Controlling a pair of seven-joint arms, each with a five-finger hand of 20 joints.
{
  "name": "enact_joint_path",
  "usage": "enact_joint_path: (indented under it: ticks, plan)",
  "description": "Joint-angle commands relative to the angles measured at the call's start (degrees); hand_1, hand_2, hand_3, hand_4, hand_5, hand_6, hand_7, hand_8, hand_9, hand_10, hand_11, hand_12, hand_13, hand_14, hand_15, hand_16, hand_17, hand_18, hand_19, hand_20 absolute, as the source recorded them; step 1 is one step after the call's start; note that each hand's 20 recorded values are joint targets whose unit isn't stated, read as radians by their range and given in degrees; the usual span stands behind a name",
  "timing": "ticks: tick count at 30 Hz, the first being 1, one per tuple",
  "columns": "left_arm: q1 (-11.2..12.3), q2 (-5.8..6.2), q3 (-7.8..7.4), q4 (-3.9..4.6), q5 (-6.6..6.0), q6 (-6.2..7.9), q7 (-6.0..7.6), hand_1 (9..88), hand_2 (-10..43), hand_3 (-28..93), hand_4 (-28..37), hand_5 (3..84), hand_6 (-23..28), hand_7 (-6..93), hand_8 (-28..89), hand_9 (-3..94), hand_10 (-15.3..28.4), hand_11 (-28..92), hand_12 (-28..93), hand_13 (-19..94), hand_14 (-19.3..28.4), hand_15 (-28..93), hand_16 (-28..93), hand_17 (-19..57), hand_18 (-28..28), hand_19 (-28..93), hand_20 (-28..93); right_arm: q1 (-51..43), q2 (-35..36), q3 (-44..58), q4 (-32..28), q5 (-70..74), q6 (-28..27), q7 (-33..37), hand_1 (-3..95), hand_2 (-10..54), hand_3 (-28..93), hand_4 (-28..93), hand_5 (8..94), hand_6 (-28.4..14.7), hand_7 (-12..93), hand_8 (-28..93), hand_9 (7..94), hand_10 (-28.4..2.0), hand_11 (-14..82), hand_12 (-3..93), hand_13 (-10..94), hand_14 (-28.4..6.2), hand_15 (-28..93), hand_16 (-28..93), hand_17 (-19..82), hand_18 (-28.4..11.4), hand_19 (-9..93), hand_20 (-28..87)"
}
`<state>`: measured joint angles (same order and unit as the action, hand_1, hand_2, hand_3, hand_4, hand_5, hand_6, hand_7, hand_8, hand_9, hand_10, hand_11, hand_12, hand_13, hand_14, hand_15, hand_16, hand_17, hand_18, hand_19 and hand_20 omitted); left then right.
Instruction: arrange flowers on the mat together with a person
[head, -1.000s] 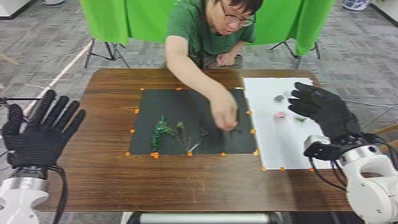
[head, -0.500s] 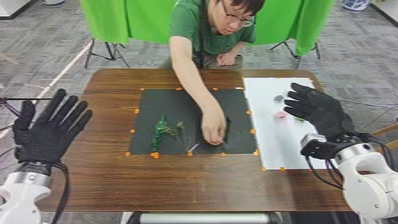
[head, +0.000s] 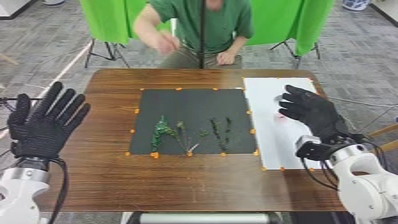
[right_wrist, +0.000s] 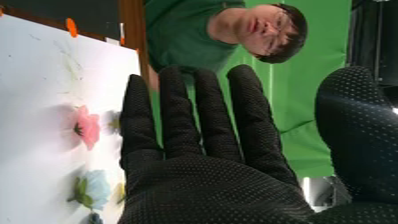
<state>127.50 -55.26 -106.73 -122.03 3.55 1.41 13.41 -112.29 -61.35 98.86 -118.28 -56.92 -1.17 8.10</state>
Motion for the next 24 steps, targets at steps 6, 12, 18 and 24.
enact_joint_path:
  ticks: [6, 12, 18, 24]
  plan:
    - [1.9, -1.64, -1.17, -1.0, 0.34, -0.54, 0.72, 23.8, 9.5, 68, -28.3, 39.5, 6.0, 4.4, -7, 36.3, 14.4, 14, 9, 26, 15.1, 23, -5, -2.9, 12.6, 27, 12, -0.3, -0.5, -0.8, -0.5, -1.1, 0.1, -1.3, 20.2, 6.5, 82, -23, 42.0, -2.4, 15, -12, 41.7, -12.3, 4.7, 15.2, 33, -12.1, 16, 19, 11, -17.1, 36, 12]
    - [2.8, -2.38, -2.01, -1.57, -0.46, -0.05, 1.23, 23.7, 9.5, 68, -28.3, 39.6, 5.9, 4.5, -7, 36.4, 14.4, 14, 9, 27, 15.1, 23, -5, -2.9, 12.6, 27, 12, -1.1, -0.9, -0.2, -1.3, -1.1, -0.3, -1.5, 20.4, 6.4, 82, -23, 42.2, -2.3, 15, -12, 41.8, -12.3, 4.8, 15.2, 33, -11.8, 16, 19, 11, -17.1, 36, 12]
    - [3.0, -2.87, -1.78, -1.77, -0.96, 0.08, 1.56, 23.6, 9.5, 68, -28.3, 39.7, 5.9, 4.5, -7, 36.5, 14.4, 14, 9, 27, 15.2, 24, -5, -2.9, 12.6, 27, 11, -0.7, -0.8, -0.6, -1.4, -5.1, 0.3, -2.7, 20.8, 5.4, 82, -22, 42.3, -2.3, 15, -12, 42.0, -12.3, 4.9, 15.3, 33, -11.8, 16, 19, 11, -17.1, 36, 12]
    - [2.9, -2.87, -1.47, -1.93, -0.83, 0.58, 1.53, 23.7, 9.6, 68, -28.3, 39.8, 6.0, 4.6, -7, 36.5, 14.4, 14, 9, 27, 15.1, 24, -5, -2.9, 12.6, 27, 11, 0.1, 0.6, -2.8, -1.5, -21.0, 3.1, -2.1, 23.4, 2.2, 81, -22, 42.5, -2.3, 16, -12, 42.0, -12.2, 4.9, 15.2, 33, -11.6, 15, 18, 11, -17.0, 36, 12]
